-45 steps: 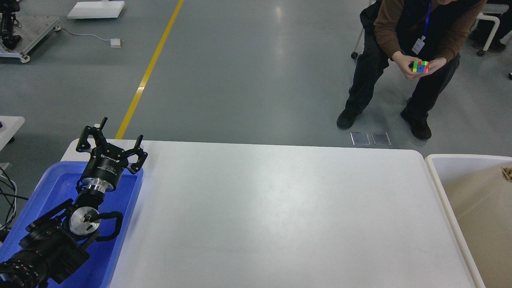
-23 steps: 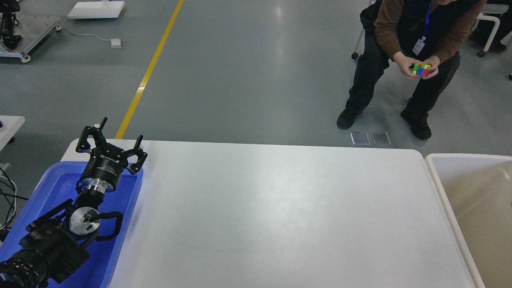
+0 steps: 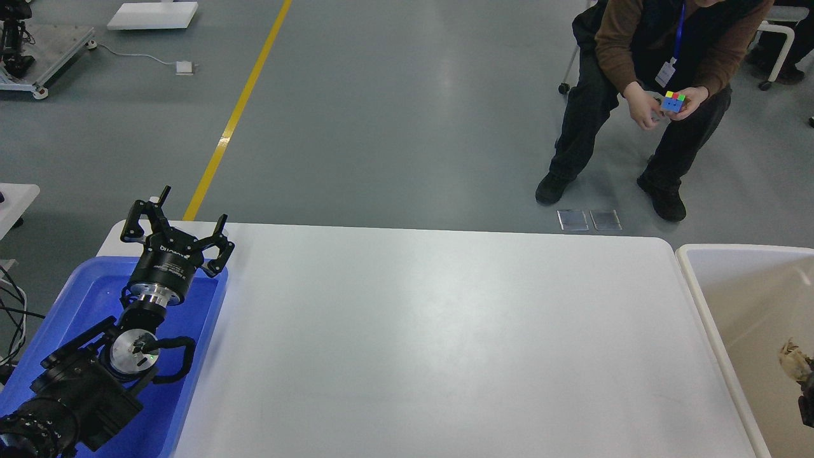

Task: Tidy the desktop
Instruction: 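Lower the paper ball into the white bin and open the right gripper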

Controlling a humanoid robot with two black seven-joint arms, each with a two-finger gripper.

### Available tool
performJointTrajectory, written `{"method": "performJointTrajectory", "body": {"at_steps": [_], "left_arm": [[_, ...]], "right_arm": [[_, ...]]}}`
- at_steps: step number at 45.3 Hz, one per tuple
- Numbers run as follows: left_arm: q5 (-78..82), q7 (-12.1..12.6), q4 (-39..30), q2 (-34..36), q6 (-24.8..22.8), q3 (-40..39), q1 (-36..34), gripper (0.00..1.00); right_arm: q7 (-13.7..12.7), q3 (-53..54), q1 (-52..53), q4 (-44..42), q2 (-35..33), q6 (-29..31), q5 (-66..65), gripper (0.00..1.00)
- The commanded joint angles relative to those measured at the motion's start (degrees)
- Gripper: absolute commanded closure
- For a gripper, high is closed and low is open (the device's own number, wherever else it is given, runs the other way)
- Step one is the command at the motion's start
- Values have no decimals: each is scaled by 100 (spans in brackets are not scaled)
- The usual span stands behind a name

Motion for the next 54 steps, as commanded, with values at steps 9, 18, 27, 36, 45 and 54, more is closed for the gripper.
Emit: {"method": "performJointTrajectory", "body": {"at_steps": [9, 18, 27, 36, 45, 54], "left_arm": [[-1, 0, 0, 0, 0, 6, 0, 0], [-1, 0, 0, 0, 0, 6, 0, 0], [-1, 0, 0, 0, 0, 6, 0, 0], [-1, 0, 0, 0, 0, -3, 0, 0], [-1, 0, 0, 0, 0, -3, 0, 0], [-1, 0, 0, 0, 0, 6, 0, 0]], "right_arm": [[-56, 110, -9, 12, 160, -145, 8, 84], [-56, 110, 26, 29, 186, -145, 8, 55], [-48, 119, 123, 38, 239, -136, 8, 33], [-48, 128, 246, 82, 239, -136, 8, 0], [-21, 128, 343, 82, 204, -118, 8, 0], [14, 102, 527, 73, 168, -101, 8, 0]]}}
